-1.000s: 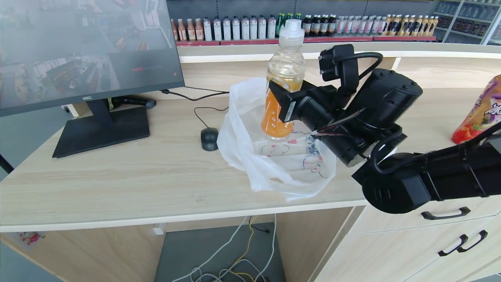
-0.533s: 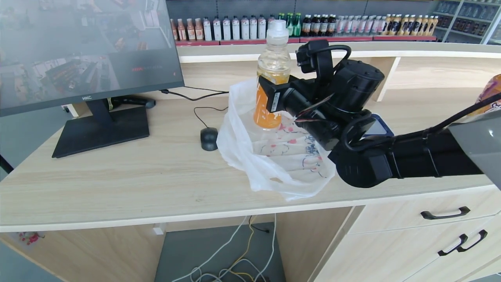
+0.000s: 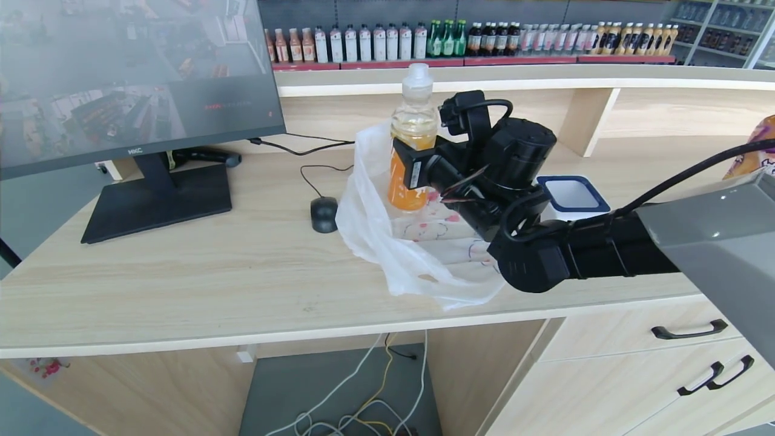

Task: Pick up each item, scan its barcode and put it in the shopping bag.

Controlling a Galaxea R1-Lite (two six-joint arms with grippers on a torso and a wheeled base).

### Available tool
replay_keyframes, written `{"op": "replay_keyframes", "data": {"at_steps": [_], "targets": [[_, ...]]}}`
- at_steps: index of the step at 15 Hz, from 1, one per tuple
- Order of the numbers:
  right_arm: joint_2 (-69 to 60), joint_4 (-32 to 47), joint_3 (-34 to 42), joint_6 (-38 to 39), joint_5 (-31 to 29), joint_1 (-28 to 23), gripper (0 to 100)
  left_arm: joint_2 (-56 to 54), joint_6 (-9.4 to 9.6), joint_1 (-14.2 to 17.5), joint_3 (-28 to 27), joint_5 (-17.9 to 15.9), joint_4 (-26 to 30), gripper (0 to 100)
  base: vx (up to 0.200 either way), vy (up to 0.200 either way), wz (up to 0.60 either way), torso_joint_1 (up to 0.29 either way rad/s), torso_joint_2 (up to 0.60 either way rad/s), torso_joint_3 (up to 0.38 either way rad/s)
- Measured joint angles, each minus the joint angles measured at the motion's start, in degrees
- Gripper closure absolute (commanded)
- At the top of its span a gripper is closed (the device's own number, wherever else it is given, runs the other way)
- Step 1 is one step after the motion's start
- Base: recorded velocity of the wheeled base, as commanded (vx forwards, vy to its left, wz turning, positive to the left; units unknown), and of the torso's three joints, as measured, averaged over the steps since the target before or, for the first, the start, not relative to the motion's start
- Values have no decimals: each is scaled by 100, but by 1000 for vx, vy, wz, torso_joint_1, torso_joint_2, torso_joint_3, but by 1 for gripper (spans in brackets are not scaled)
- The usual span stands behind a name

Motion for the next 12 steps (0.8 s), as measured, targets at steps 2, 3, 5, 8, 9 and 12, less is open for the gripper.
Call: {"op": "replay_keyframes", "data": {"at_steps": [2, 3, 5, 8, 9, 12], "targets": [[72, -13, -17, -2, 24, -9, 100, 0, 0, 0, 0, -2, 2, 0, 0, 0, 0, 0, 0, 0], [91, -17, -17, 5, 38, 4, 100, 0, -2, 0, 0, -2, 2, 0, 0, 0, 0, 0, 0, 0], [113, -20, -17, 96, 40, 0, 100, 0, -2, 0, 0, 0, 0, 0, 0, 0, 0, 0, 0, 0], [129, -11, 9, 187, 38, 4, 100, 0, 2, 0, 0, -2, 2, 0, 0, 0, 0, 0, 0, 0], [149, -13, 11, 200, 38, 4, 100, 0, 0, 2, 0, -2, 0, 0, 0, 0, 0, 0, 0, 0], [199, -26, 11, 200, 38, 22, 100, 0, 0, 2, 0, -5, 0, 0, 0, 0, 0, 0, 0, 0]]}}
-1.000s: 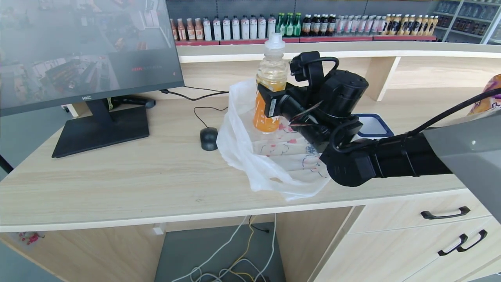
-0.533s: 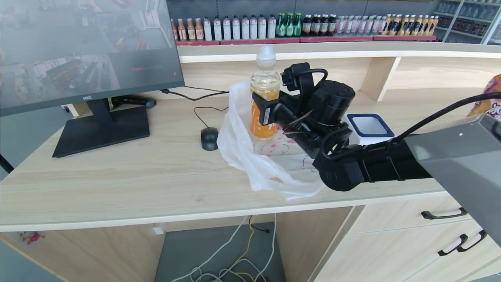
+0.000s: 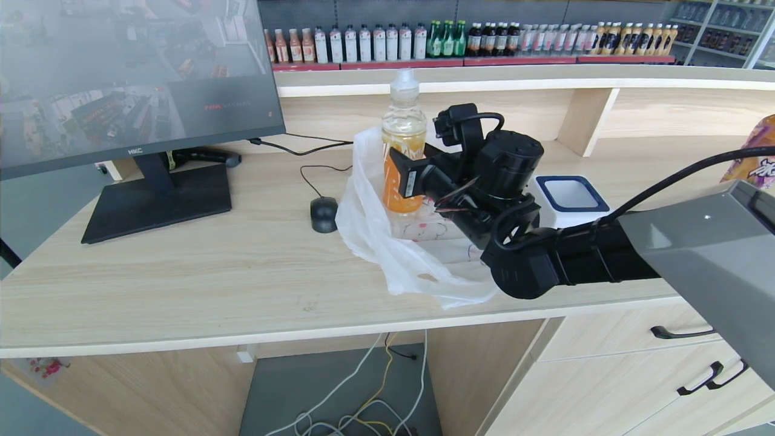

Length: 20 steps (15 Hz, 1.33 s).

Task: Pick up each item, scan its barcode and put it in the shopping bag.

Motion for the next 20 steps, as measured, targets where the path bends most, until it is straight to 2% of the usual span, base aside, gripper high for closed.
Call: {"op": "replay_keyframes", "data": {"at_steps": [6, 7, 17, 20], "targets": [[50, 17, -6, 5, 2, -2, 100, 0, 0, 0, 0, 5, 0, 0, 0, 0, 0, 0, 0, 0], [50, 33, -4, 5, 2, -2, 0, 0, 0, -2, 0, 2, 2, 0, 0, 0, 0, 0, 0, 0], [2, -18, 22, -4, -24, 119, 0, 0, 0, 0, 0, 5, 2, 0, 0, 0, 0, 0, 0, 0], [-271, -134, 273, -15, -35, 146, 0, 0, 0, 2, 0, 5, 0, 0, 0, 0, 0, 0, 0, 0]]}}
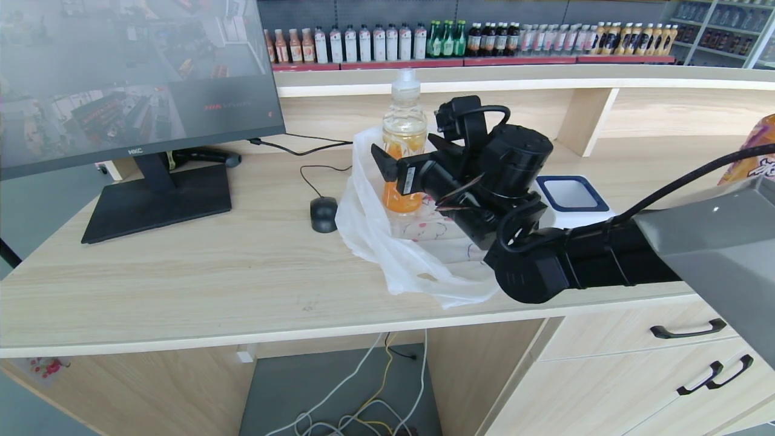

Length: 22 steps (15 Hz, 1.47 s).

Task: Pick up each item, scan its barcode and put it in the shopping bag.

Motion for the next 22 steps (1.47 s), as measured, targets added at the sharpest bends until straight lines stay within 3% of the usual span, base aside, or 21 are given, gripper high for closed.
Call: {"op": "replay_keyframes", "data": {"at_steps": [6, 12, 18, 20, 22], "targets": [[-1072, -561, 1590, 0, -5, 11, 0, 0, 0, -5, 0, 0, 0, 0, 0, 0, 0, 0, 0, 0], [-2024, -2230, 3668, 59, -16, 9, 0, 0, 4, -2, 0, 0, 0, 0, 0, 0, 0, 0, 0, 0], [-2214, -3043, 4357, 226, -2, -133, 0, 0, 44, -10, 0, -5, 2, 0, 0, 0, 0, 0, 0, 0], [-2230, -3106, 4551, 230, 46, -39, 0, 0, 148, -10, 0, -7, 6, 0, 0, 0, 0, 0, 0, 0], [-2260, -3155, 4642, 247, 33, -2, 0, 0, 143, -10, 0, -7, 16, 0, -200, 0, 0, 0, -5, 5]]}}
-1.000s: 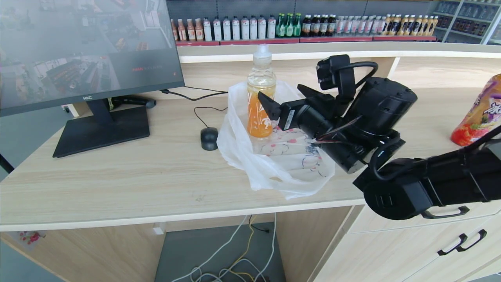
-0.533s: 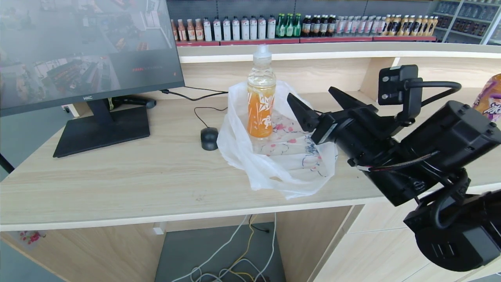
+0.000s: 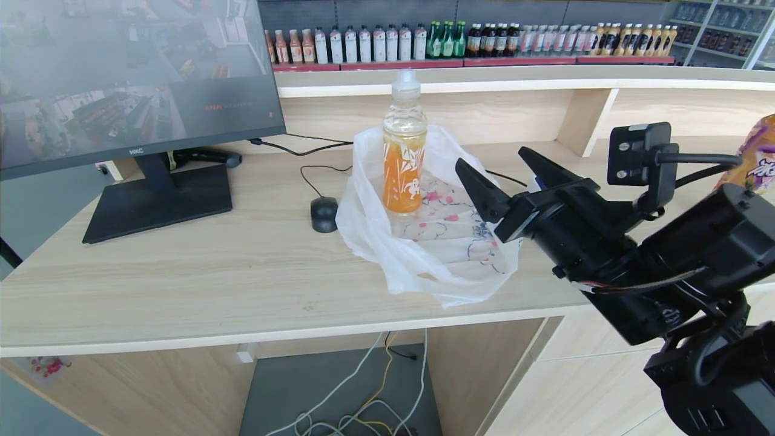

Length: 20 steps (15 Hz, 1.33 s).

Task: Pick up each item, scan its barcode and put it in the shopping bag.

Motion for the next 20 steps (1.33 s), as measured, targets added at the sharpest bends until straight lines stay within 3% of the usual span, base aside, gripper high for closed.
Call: {"op": "replay_keyframes", "data": {"at_steps": [11, 20], "targets": [[-44, -105, 162, 33, -13, 5, 0, 0, 16, 0, 0, 0, 0, 0, -18, 0, 0, 2, 1, 0], [24, -101, 197, 2, -24, -88, 0, 0, -11, 0, 0, 0, 0, 0, 0, -200, 0, 5, 3, 2]]}}
